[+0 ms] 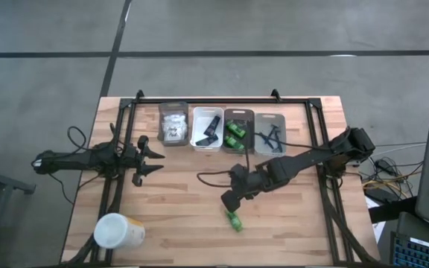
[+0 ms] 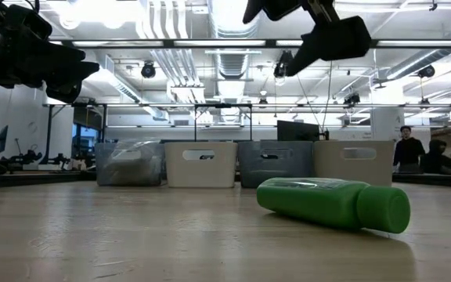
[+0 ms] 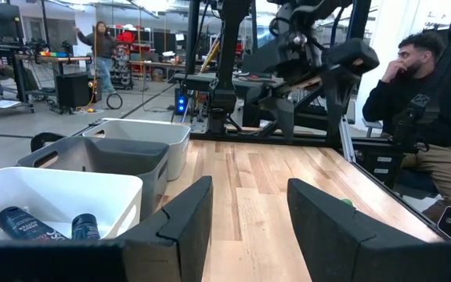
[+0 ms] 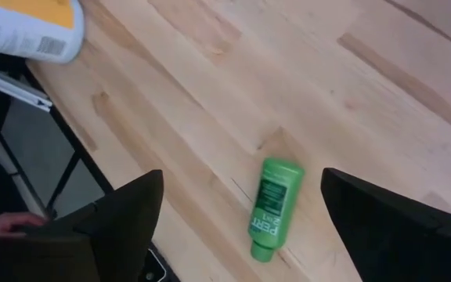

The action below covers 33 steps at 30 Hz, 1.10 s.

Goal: Pick & Place Travel size toiletries
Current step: Put the shampoo into the right black bin

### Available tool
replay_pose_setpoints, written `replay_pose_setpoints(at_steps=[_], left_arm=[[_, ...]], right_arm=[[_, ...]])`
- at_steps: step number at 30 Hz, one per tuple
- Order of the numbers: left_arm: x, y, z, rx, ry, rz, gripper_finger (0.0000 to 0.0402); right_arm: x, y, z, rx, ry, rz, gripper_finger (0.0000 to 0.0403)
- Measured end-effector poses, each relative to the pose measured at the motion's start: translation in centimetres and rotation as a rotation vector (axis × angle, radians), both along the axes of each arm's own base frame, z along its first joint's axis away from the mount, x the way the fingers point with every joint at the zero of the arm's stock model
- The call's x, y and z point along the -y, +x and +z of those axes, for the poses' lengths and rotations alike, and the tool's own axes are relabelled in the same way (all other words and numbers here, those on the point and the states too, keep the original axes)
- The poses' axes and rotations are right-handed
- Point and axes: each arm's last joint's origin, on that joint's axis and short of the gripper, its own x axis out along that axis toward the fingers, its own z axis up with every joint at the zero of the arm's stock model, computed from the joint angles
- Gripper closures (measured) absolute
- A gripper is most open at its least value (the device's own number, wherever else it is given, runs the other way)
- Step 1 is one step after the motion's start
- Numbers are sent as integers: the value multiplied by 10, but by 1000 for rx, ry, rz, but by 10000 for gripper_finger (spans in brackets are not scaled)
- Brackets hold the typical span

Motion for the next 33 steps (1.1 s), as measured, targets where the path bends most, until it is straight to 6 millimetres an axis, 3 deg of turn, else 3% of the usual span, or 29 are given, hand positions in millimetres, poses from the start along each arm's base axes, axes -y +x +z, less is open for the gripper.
replay_pose_setpoints(at_steps=[15,33], left_arm=[[0,0,0,0,0,0,229],[0,0,0,0,0,0,229]], right_arm=[[-3,-4,-14,-22,10,-12,87],[4,-22,-57,-149,-16,-43,53]])
